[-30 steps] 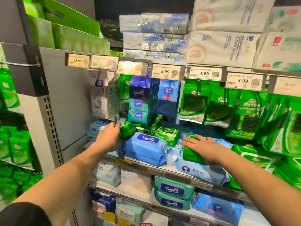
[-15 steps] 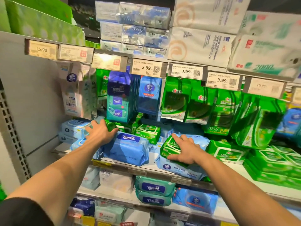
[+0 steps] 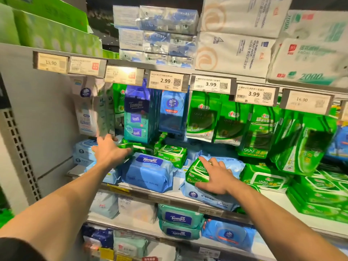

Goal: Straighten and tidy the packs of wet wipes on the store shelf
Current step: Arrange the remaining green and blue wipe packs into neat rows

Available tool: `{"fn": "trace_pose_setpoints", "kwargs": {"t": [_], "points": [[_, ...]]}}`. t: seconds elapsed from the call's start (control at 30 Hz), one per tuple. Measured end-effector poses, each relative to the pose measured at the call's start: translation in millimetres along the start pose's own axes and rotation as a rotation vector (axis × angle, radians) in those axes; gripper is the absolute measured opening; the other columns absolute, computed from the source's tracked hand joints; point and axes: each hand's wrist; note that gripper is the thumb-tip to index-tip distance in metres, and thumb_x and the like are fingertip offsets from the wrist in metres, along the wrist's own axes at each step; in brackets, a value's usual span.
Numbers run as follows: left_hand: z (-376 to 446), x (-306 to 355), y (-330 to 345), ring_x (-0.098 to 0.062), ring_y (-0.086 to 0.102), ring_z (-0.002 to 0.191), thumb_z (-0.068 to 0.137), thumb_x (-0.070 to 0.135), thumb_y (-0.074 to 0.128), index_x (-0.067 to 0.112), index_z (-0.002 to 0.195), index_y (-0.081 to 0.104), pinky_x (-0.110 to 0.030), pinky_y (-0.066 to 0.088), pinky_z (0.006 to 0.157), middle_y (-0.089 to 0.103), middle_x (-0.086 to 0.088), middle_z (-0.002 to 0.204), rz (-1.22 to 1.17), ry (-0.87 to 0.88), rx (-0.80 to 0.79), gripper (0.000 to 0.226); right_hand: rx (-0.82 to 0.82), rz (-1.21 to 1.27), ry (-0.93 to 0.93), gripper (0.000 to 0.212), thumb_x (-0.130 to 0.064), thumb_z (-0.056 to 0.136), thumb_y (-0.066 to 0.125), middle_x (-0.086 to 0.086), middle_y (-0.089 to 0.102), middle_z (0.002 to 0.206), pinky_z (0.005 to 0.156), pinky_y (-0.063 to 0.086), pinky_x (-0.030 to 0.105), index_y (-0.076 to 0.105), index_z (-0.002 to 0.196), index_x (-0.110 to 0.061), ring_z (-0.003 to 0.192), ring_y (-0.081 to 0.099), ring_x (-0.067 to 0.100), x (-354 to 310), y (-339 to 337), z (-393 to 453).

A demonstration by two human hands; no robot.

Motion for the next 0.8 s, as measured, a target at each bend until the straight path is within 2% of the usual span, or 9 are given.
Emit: {"fn": "trace_pose_setpoints", "kwargs": {"t": [0.07, 0.13, 0.2, 0.3, 0.4, 0.47, 0.53, 0.67, 0.8], "points": [[-3, -1, -11, -0.034, 0.05, 0.103, 0.055, 0.047, 0.086, 0.021, 0.093, 0.058, -0.044, 0.046, 0.092, 0.048, -0.008, 0.11, -0.06, 0.063, 0.008, 0.055, 0.002, 0.005, -0.006, 0.104, -0.07, 0.077, 0.057, 0.006, 0.014, 0.158, 0.109, 0.031, 0.053, -0.006, 0.152, -0.038, 0.141, 0.019, 0.035, 0, 0, 0], [-6, -6, -20, -0.029, 0.056, 0.089, 0.053, 0.039, 0.087, 0.023, 0.079, 0.058, -0.041, 0.052, 0.078, 0.051, -0.004, 0.097, -0.176, 0.097, -0.023, 0.043, 0.008, 0.003, -0.011, 0.104, -0.07, 0.076, 0.056, 0.007, 0.014, 0.158, 0.109, 0.033, 0.053, -0.006, 0.152, -0.038, 0.14, 0.019, 0.035, 1, 0, 1], [-14, -11, -28, -0.024, 0.056, 0.078, 0.052, 0.026, 0.088, 0.019, 0.073, 0.056, -0.034, 0.049, 0.063, 0.055, -0.005, 0.09, -0.32, 0.1, -0.092, 0.039, 0.014, 0.002, -0.017, 0.103, -0.07, 0.077, 0.056, 0.008, 0.015, 0.157, 0.108, 0.033, 0.053, -0.006, 0.152, -0.037, 0.139, 0.021, 0.036, 0, 0, 0], [-29, -14, -33, -0.018, 0.051, 0.071, 0.042, 0.019, 0.085, 0.019, 0.073, 0.053, -0.029, 0.043, 0.059, 0.057, -0.007, 0.086, -0.382, 0.157, -0.236, 0.044, 0.016, 0.005, -0.021, 0.103, -0.069, 0.077, 0.056, 0.008, 0.014, 0.158, 0.109, 0.033, 0.052, -0.006, 0.152, -0.037, 0.14, 0.021, 0.036, -1, 1, -1], [-44, -1, -32, -0.014, 0.055, 0.076, 0.053, -0.003, 0.083, 0.015, 0.085, 0.05, -0.019, 0.047, 0.057, 0.056, -0.007, 0.093, -0.366, 0.253, -0.369, 0.05, 0.016, 0.015, -0.028, 0.104, -0.069, 0.077, 0.057, 0.007, 0.014, 0.158, 0.108, 0.033, 0.053, -0.005, 0.153, -0.035, 0.139, 0.021, 0.036, -1, -1, -1], [-50, 7, -28, -0.017, 0.057, 0.081, 0.056, -0.009, 0.08, 0.015, 0.092, 0.047, -0.021, 0.052, 0.061, 0.055, -0.008, 0.098, -0.36, 0.3, -0.435, 0.054, 0.021, 0.023, -0.037, 0.105, -0.068, 0.077, 0.059, 0.006, 0.015, 0.157, 0.107, 0.034, 0.053, -0.006, 0.153, -0.035, 0.139, 0.021, 0.035, -1, -2, -3], [-57, 14, -23, -0.021, 0.056, 0.09, 0.055, -0.002, 0.081, 0.019, 0.1, 0.045, -0.027, 0.054, 0.071, 0.051, -0.008, 0.106, -0.284, 0.362, -0.487, 0.062, 0.039, 0.039, -0.045, 0.108, -0.065, 0.077, 0.062, 0.005, 0.017, 0.156, 0.107, 0.034, 0.052, -0.008, 0.153, -0.034, 0.139, 0.021, 0.034, -1, -2, -5], [-58, 31, -3, -0.024, 0.044, 0.112, 0.054, 0.019, 0.081, 0.014, 0.126, 0.043, -0.03, 0.039, 0.1, 0.039, -0.008, 0.122, 0.14, 0.559, -0.529, 0.082, 0.033, 0.082, -0.079, 0.108, -0.057, 0.077, 0.069, 0.004, 0.017, 0.158, 0.111, 0.027, 0.054, -0.003, 0.152, -0.028, 0.142, 0.019, 0.032, 3, -6, -11], [-66, 57, 18, -0.031, 0.042, 0.121, 0.064, 0.039, 0.083, 0.014, 0.144, 0.03, -0.04, 0.037, 0.105, 0.043, -0.012, 0.134, 0.422, 0.651, -0.509, 0.099, 0.046, 0.067, -0.098, 0.109, -0.052, 0.071, 0.078, 0.004, 0.027, 0.157, 0.113, 0.018, 0.048, 0.009, 0.152, -0.027, 0.142, 0.02, 0.03, 28, -20, -24]]}}
Point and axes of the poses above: each hand's wrist, its own z-axis towards the middle knuckle, its own y-axis out of the palm, x = y × z
